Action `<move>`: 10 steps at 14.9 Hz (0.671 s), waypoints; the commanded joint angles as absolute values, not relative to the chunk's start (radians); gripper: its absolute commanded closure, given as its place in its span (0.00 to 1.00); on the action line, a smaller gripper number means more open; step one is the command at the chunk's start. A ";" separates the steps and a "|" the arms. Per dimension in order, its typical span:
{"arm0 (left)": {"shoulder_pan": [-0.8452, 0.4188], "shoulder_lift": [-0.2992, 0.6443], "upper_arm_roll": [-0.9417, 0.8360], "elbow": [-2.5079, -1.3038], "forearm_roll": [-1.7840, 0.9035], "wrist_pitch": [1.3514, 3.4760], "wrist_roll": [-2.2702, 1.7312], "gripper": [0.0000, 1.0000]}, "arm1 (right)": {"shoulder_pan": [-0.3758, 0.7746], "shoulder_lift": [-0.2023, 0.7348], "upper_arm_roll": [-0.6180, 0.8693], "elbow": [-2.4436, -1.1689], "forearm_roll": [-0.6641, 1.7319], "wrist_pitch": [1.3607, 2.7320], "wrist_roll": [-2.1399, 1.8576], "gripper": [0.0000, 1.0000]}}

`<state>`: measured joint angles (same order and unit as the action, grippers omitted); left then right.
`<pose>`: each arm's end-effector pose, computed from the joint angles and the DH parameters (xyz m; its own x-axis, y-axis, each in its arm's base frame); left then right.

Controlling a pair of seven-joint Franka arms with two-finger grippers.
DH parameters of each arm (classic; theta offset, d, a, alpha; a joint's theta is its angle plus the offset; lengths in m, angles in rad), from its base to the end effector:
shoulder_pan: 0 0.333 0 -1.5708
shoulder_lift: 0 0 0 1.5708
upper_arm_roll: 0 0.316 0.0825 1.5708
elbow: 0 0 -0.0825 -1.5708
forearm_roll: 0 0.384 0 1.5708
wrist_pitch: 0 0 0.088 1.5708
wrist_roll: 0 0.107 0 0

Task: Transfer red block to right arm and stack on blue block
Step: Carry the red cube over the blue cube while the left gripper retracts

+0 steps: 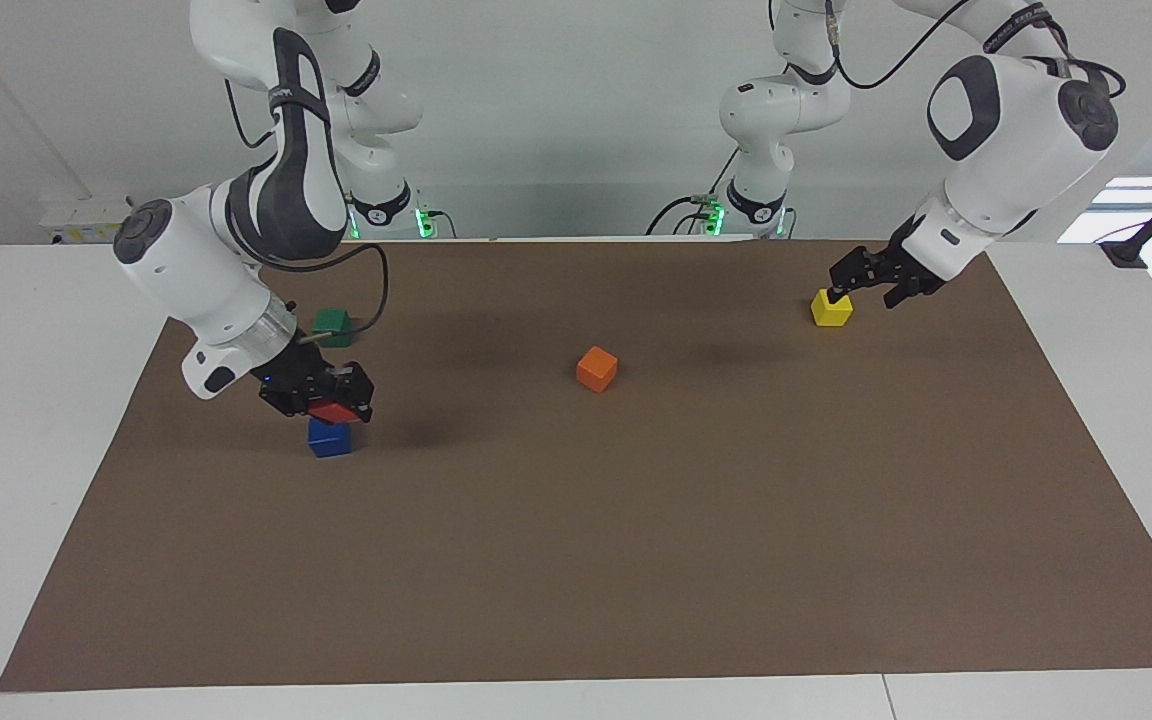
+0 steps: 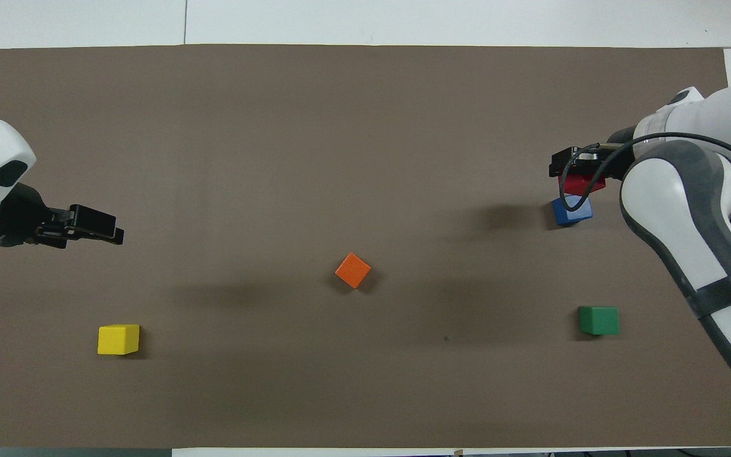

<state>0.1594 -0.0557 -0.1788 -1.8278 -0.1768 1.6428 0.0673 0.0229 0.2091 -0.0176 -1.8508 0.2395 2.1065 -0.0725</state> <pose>0.5310 -0.0299 0.5406 0.9903 -0.0713 -0.1196 -0.0503 -0.9840 0.1710 0.6175 0.0150 0.4158 0.9978 -0.0446 0.0490 -0.0337 -0.9786 -0.2028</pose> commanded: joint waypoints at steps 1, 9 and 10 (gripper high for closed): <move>0.161 -0.066 -0.175 -1.761 -0.067 1.605 0.101 0.00 | -0.009 0.224 -0.008 -1.833 0.079 2.114 -0.060 1.00; 0.146 -0.066 -0.186 -1.721 0.038 1.583 0.104 0.00 | 0.005 0.233 -0.006 -1.873 -0.095 2.226 -0.048 1.00; 0.146 -0.066 -0.186 -1.723 0.038 1.583 0.104 0.00 | 0.009 0.239 -0.006 -1.873 -0.110 2.232 -0.046 1.00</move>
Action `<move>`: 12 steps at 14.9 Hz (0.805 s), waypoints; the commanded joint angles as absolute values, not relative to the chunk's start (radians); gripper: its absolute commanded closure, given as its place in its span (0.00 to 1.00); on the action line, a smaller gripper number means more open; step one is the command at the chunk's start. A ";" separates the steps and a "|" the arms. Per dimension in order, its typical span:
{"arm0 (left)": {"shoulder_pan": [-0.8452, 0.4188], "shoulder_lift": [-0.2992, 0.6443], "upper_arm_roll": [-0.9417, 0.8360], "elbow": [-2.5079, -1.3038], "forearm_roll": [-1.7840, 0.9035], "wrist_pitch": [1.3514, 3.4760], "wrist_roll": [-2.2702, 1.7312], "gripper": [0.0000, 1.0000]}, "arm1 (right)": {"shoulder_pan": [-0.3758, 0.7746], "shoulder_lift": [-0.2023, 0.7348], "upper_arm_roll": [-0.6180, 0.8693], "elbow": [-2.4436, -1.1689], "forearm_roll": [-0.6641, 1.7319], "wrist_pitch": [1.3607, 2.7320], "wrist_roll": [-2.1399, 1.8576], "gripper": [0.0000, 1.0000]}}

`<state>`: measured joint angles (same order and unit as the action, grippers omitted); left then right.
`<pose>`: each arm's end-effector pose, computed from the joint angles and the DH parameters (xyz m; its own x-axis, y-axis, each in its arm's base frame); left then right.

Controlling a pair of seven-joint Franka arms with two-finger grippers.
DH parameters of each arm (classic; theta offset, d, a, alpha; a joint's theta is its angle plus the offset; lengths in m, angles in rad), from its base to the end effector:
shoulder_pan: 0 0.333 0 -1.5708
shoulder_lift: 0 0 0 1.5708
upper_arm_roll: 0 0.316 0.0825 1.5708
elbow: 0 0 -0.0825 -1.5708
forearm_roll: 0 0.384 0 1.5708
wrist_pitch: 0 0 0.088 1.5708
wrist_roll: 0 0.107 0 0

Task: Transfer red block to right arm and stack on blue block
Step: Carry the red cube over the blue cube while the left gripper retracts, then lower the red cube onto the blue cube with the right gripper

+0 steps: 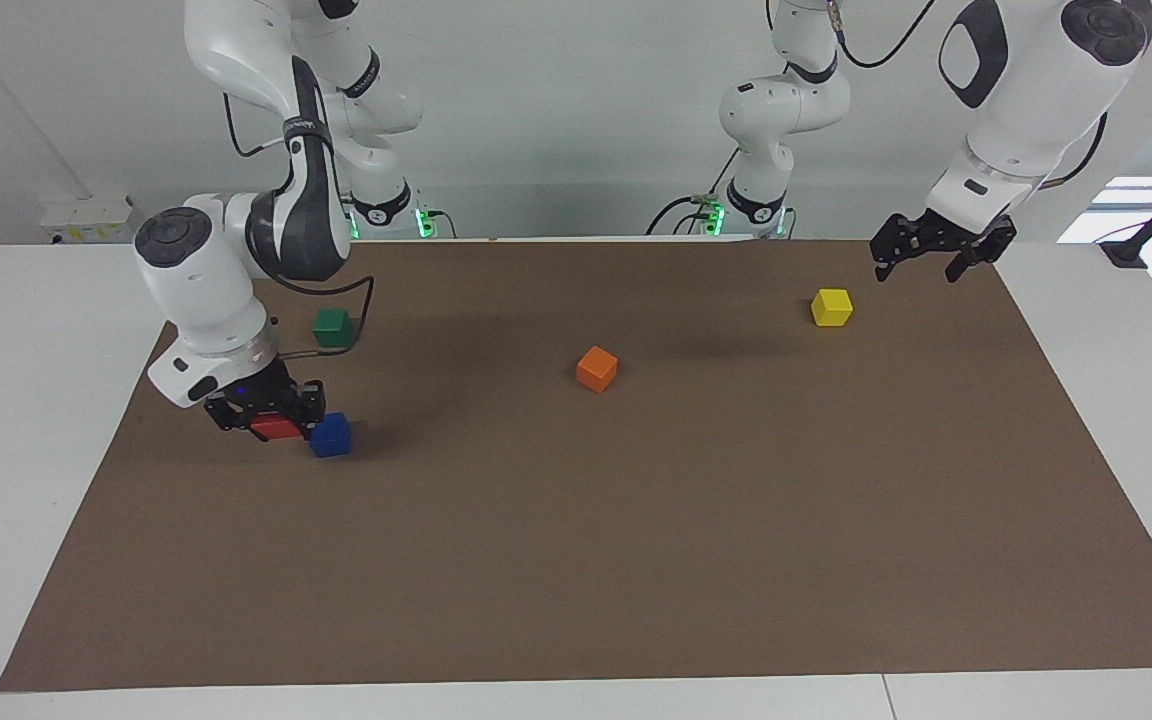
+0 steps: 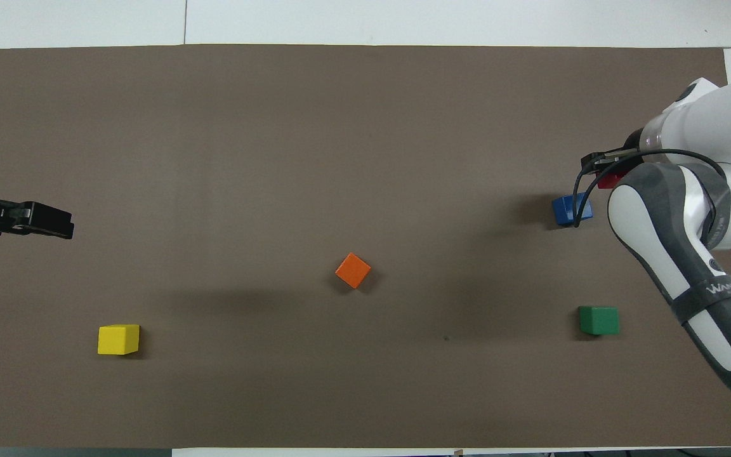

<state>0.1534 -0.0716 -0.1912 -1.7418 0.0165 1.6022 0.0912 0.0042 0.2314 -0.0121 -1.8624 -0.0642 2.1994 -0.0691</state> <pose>0.5304 -0.0215 0.5847 0.9892 -0.1276 -0.0717 -0.1296 -0.9913 -0.0236 0.6254 -0.0068 0.4043 0.9900 0.0993 0.1000 0.0931 -0.9935 0.0654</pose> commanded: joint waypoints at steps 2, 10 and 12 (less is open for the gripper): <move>0.143 -0.055 -0.181 -1.703 0.038 1.572 0.106 0.00 | 0.037 0.250 -0.006 -1.875 -0.127 2.246 -0.029 1.00; 0.068 0.029 -0.123 -1.568 0.031 1.497 0.103 0.00 | 0.051 0.273 -0.005 -1.953 -0.189 2.373 0.018 1.00; 0.048 0.025 -0.110 -1.572 0.029 1.497 0.100 0.00 | 0.048 0.272 -0.005 -1.960 -0.189 2.379 0.018 1.00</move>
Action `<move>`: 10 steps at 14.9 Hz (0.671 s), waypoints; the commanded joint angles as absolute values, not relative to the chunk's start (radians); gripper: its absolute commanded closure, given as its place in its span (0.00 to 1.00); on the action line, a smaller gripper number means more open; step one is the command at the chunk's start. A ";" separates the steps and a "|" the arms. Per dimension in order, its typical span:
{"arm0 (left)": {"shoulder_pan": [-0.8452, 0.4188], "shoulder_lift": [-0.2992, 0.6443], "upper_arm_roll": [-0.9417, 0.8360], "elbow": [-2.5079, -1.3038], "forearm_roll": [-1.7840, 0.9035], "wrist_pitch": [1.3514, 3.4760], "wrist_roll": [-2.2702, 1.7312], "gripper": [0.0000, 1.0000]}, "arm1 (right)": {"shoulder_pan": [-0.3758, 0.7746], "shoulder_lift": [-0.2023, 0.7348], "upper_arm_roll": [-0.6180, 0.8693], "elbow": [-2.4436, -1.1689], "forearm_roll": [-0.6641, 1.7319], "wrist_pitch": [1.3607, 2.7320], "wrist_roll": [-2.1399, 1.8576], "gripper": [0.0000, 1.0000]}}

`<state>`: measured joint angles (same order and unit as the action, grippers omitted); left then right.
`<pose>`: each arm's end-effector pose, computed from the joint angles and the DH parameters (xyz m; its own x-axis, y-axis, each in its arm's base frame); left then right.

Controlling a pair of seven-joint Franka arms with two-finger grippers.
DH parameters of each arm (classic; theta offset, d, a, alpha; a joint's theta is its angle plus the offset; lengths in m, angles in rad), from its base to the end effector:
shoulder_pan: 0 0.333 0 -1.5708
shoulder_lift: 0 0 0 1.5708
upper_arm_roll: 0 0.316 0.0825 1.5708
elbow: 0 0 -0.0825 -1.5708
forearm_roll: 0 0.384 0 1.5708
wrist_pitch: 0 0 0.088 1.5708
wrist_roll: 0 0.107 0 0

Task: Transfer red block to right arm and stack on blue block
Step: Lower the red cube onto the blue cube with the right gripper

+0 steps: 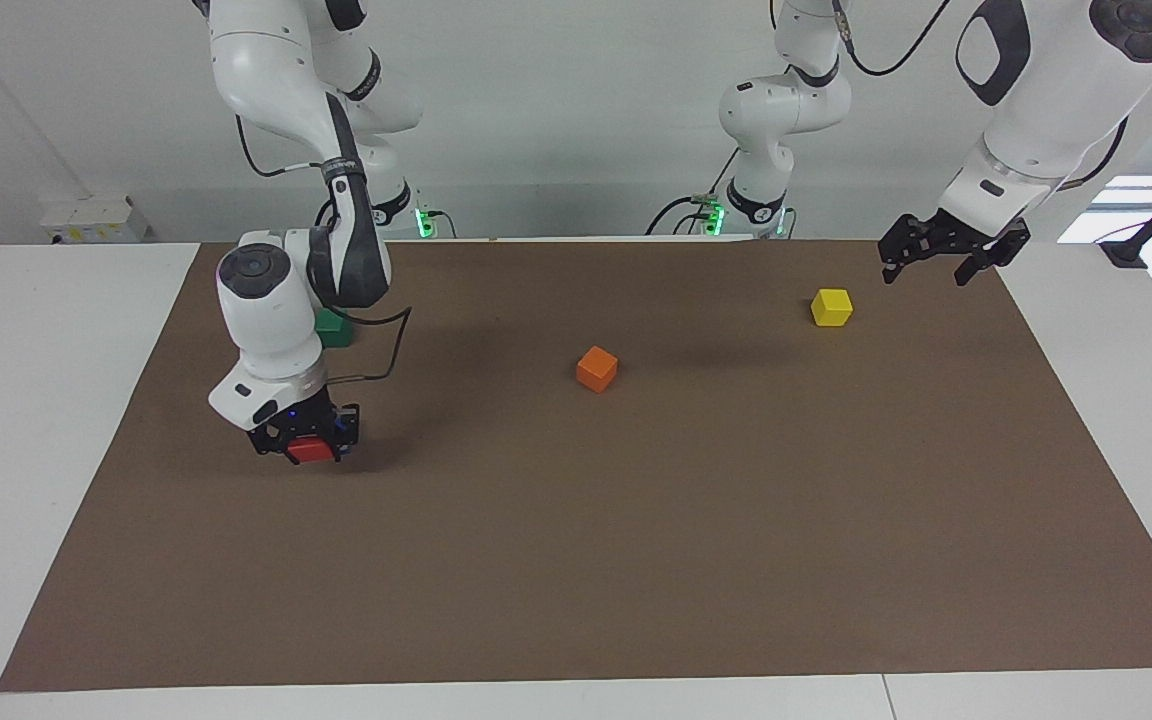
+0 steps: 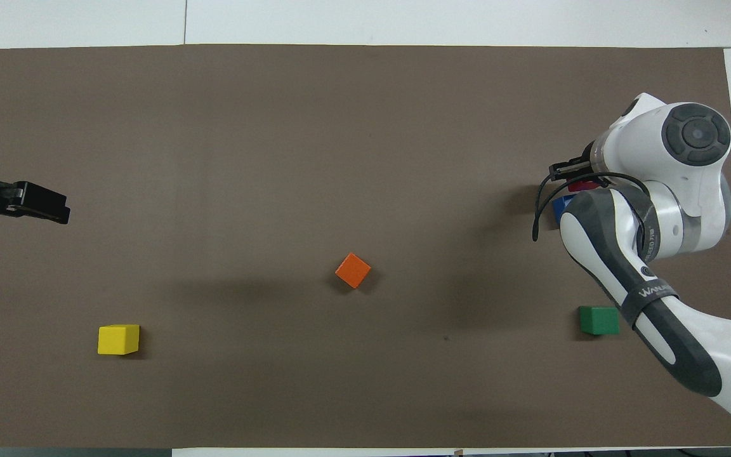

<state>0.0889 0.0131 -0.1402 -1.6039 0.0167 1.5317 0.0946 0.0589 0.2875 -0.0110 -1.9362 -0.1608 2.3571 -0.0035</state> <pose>0.5520 -0.0260 0.5985 0.9857 -0.1447 -0.0861 -0.1458 -0.9893 -0.0068 0.6248 0.0282 0.3507 0.9784 0.1646 0.1250 0.1483 -0.9803 0.1307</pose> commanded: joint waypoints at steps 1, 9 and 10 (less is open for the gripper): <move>0.048 0.025 -0.110 -1.574 0.029 1.497 0.097 0.00 | 0.048 0.272 -0.005 -1.960 -0.189 2.381 0.018 1.00; 0.041 0.026 -0.109 -1.574 0.029 1.505 0.098 0.00 | 0.055 0.241 -0.005 -2.058 -0.189 2.428 0.041 1.00; 0.041 0.026 -0.107 -1.574 0.029 1.505 0.098 0.00 | 0.055 0.238 -0.005 -2.068 -0.189 2.430 0.041 1.00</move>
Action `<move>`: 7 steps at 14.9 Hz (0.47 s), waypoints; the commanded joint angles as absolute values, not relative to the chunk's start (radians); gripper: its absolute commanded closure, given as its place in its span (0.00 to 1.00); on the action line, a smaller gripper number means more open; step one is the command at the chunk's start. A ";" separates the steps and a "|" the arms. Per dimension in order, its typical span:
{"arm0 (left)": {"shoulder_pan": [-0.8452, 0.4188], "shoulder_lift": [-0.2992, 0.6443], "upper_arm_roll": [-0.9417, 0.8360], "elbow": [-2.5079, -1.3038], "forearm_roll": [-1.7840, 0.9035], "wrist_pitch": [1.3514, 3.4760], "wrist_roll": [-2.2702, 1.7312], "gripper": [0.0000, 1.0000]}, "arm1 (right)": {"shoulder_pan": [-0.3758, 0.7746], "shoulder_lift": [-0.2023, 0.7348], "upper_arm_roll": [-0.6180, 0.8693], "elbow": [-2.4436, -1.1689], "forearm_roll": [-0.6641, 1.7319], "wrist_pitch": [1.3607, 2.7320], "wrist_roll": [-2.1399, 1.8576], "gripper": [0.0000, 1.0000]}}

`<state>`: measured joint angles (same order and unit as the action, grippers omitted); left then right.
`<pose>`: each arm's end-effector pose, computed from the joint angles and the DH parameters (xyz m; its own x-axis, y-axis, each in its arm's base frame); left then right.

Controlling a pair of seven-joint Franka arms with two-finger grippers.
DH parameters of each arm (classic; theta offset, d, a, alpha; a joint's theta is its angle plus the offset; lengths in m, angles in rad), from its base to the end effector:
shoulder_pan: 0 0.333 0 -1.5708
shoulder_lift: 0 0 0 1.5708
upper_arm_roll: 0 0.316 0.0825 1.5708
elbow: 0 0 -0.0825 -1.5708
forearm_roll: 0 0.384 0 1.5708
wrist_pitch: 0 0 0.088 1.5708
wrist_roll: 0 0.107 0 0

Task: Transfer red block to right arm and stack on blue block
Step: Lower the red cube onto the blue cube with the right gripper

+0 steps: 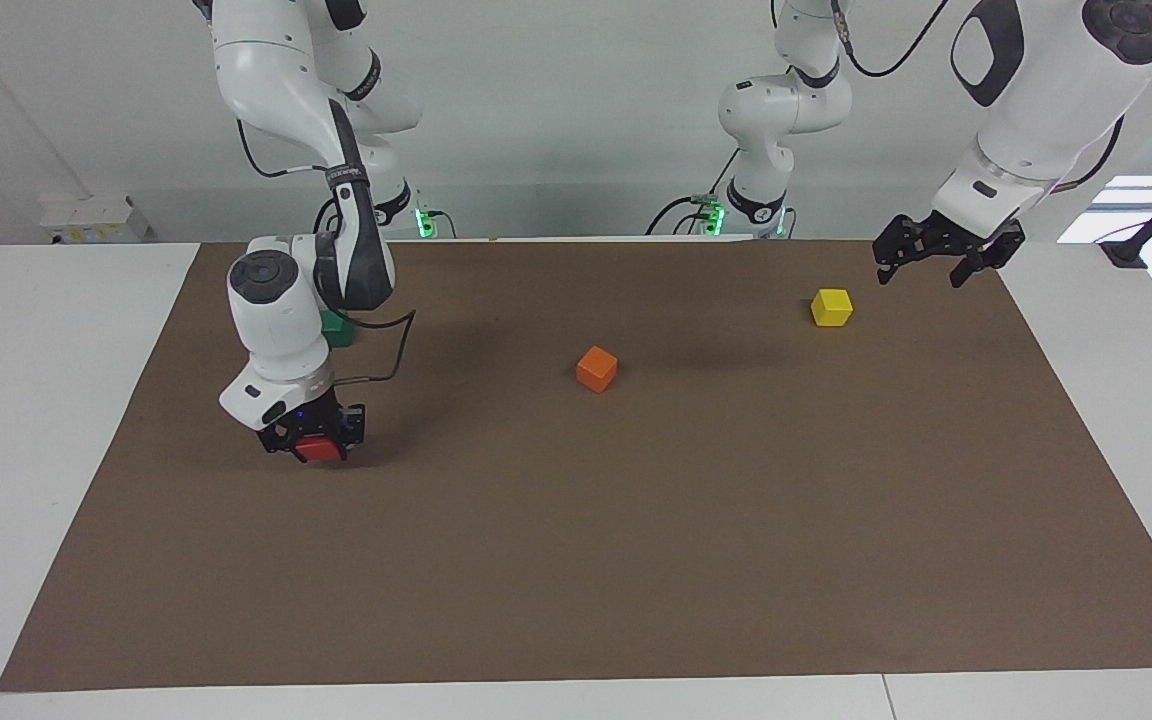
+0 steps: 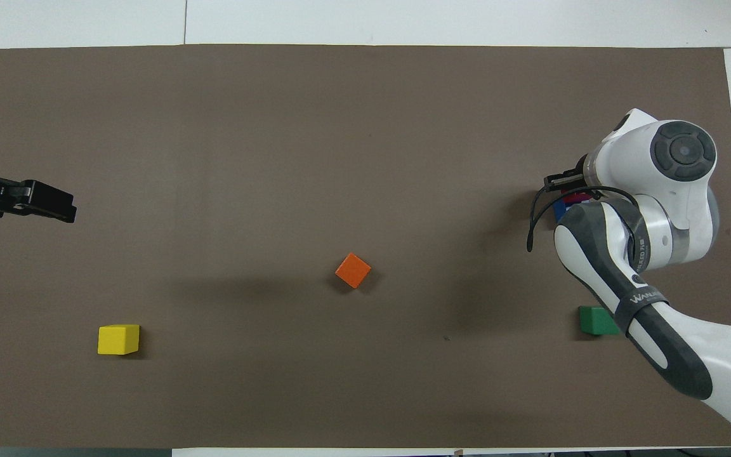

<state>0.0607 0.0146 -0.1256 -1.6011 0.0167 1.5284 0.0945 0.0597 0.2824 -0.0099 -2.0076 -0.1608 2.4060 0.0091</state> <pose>0.5517 -0.0335 0.5988 0.9835 -0.1579 -0.0881 -0.1591 -0.9872 -0.0066 0.6097 0.0296 0.3266 0.9811 0.1594 0.1093 0.1459 -0.9817 0.1222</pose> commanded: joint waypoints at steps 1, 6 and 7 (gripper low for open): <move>0.041 0.026 -0.107 -1.574 0.029 1.503 0.098 0.00 | 0.055 0.236 -0.005 -2.069 -0.189 2.430 0.041 1.00; 0.041 0.025 -0.106 -1.574 0.029 1.505 0.097 0.00 | 0.051 0.224 -0.005 -2.074 -0.189 2.419 0.032 1.00; 0.041 0.025 -0.106 -1.574 0.029 1.505 0.097 0.00 | 0.048 0.221 -0.005 -2.074 -0.190 2.413 0.031 1.00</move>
